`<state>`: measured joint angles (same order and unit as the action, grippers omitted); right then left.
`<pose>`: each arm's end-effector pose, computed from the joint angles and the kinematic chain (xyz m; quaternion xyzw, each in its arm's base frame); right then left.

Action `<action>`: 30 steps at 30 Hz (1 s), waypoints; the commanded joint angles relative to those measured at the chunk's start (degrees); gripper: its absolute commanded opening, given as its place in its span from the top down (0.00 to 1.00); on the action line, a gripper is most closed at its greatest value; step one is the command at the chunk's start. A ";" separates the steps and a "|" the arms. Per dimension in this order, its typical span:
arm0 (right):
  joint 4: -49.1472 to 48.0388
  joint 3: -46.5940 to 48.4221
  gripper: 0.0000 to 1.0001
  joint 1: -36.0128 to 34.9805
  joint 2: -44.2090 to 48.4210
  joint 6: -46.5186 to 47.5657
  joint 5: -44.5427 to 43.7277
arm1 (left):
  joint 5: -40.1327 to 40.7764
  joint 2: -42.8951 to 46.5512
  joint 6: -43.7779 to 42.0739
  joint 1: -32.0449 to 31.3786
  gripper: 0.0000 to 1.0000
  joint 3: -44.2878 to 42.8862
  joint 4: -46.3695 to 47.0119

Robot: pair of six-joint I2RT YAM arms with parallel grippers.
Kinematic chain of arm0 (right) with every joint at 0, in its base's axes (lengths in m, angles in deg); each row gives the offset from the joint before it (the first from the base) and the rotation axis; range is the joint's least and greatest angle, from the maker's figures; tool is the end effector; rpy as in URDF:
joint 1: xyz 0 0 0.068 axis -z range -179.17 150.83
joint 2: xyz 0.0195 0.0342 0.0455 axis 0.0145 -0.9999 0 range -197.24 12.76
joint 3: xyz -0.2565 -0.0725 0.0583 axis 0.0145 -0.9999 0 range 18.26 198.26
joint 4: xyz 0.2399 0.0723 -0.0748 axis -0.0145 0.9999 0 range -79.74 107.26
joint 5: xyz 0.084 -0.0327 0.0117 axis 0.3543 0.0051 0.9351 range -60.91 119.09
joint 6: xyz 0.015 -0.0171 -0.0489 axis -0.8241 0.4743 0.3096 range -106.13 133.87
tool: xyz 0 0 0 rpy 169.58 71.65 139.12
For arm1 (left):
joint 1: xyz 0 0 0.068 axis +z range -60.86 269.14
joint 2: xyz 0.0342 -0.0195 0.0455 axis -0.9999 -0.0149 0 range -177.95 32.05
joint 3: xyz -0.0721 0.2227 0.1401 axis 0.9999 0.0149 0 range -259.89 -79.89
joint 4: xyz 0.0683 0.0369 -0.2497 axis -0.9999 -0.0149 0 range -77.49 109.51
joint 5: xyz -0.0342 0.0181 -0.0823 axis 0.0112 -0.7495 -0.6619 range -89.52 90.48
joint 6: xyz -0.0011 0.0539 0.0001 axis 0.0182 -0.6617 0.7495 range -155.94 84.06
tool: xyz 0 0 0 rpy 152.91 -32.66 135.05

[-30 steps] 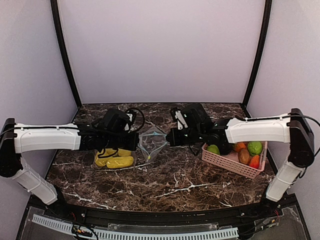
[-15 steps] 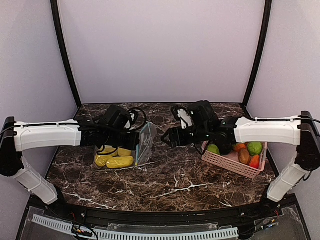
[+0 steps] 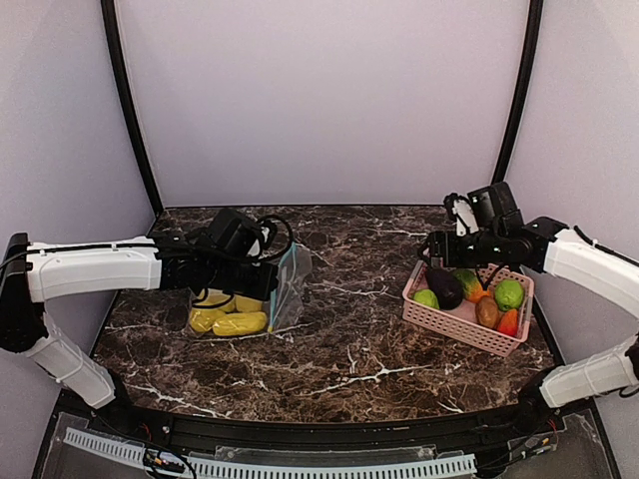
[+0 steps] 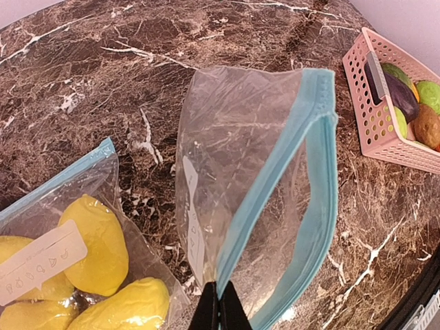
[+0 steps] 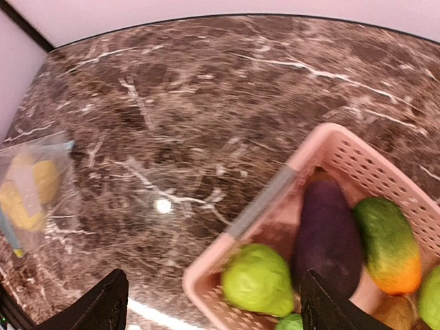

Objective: Place the food in the zip-top bag and seal the zipper
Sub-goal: Pick up the fake fruit from the bin.

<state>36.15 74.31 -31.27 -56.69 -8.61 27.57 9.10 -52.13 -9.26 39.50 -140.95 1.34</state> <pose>0.2244 0.1397 0.2930 -0.0701 0.9008 0.1857 0.3861 0.2141 -0.2436 0.2631 0.1505 0.8964 -0.2003 0.3656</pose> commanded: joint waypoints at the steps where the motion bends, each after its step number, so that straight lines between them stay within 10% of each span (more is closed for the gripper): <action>1: 5.73 -2.18 0.16 9.84 -0.01 3.08 4.00 | -1.68 2.02 -0.54 0.46 0.99 -1.61 -2.79; 12: 6.28 -1.81 0.22 27.52 -8.53 12.26 13.00 | -11.58 3.33 0.39 3.91 0.99 -0.23 -2.03; 30: 5.04 -1.60 0.36 31.57 -19.92 15.10 10.12 | -13.00 2.71 -0.03 4.56 0.99 0.38 -2.62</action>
<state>41.97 72.43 0.10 -74.02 6.30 38.08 -3.23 -50.69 -8.95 43.67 -140.92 -0.54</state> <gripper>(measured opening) 0.671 0.010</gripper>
